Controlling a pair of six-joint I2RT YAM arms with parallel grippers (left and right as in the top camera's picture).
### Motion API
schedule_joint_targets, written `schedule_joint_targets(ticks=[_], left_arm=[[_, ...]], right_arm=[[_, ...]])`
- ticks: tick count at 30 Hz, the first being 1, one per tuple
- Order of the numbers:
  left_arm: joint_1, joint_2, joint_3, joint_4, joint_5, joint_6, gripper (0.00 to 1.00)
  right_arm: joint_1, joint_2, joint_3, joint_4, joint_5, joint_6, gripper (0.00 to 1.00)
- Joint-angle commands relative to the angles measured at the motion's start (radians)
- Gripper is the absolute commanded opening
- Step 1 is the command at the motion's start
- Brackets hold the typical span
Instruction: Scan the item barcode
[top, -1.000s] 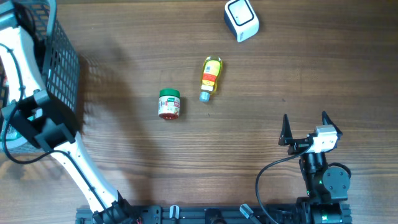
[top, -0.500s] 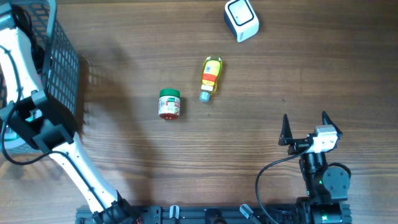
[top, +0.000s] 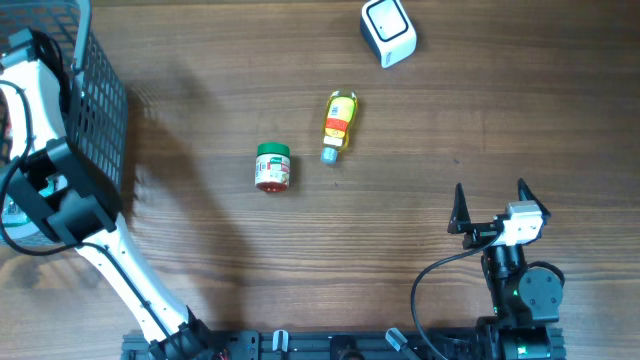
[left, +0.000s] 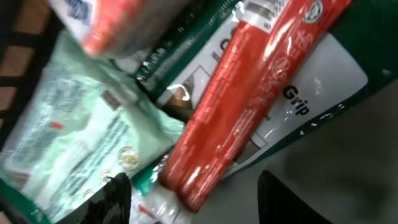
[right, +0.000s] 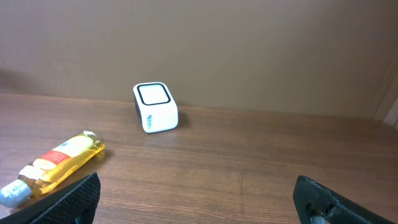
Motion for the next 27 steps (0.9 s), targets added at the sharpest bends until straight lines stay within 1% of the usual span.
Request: schedule_joint_targets(ticks=[1, 3, 8, 11, 13, 15, 22, 27], left_arm=[[0.020, 0.001, -0.050, 0.027, 0.050, 0.011, 0.51], [0.024, 0.002, -0.070, 0.039, 0.057, 0.011, 0.49], [0.026, 0.002, -0.106, 0.061, 0.059, 0.010, 0.37], [0.026, 0.002, -0.106, 0.064, 0.059, 0.010, 0.25], [0.026, 0.002, -0.106, 0.063, 0.059, 0.010, 0.13], [0.026, 0.000, -0.106, 0.063, 0.059, 0.010, 0.04], [0.021, -0.019, -0.106, 0.051, 0.059, 0.002, 0.04], [0.002, -0.117, -0.106, 0.056, 0.058, -0.002, 0.04]], right_arm=[[-0.003, -0.004, -0.001, 0.006, 0.019, -0.018, 1.00], [-0.003, -0.004, -0.001, 0.006, 0.019, -0.018, 1.00], [-0.003, -0.004, -0.001, 0.006, 0.019, -0.018, 1.00], [-0.003, -0.004, -0.001, 0.006, 0.019, -0.017, 1.00], [-0.003, -0.004, -0.001, 0.006, 0.019, -0.018, 1.00], [-0.003, -0.004, -0.001, 0.006, 0.019, -0.018, 1.00], [-0.003, -0.004, -0.001, 0.006, 0.019, -0.018, 1.00], [-0.003, -0.004, -0.001, 0.006, 0.019, -0.018, 1.00]])
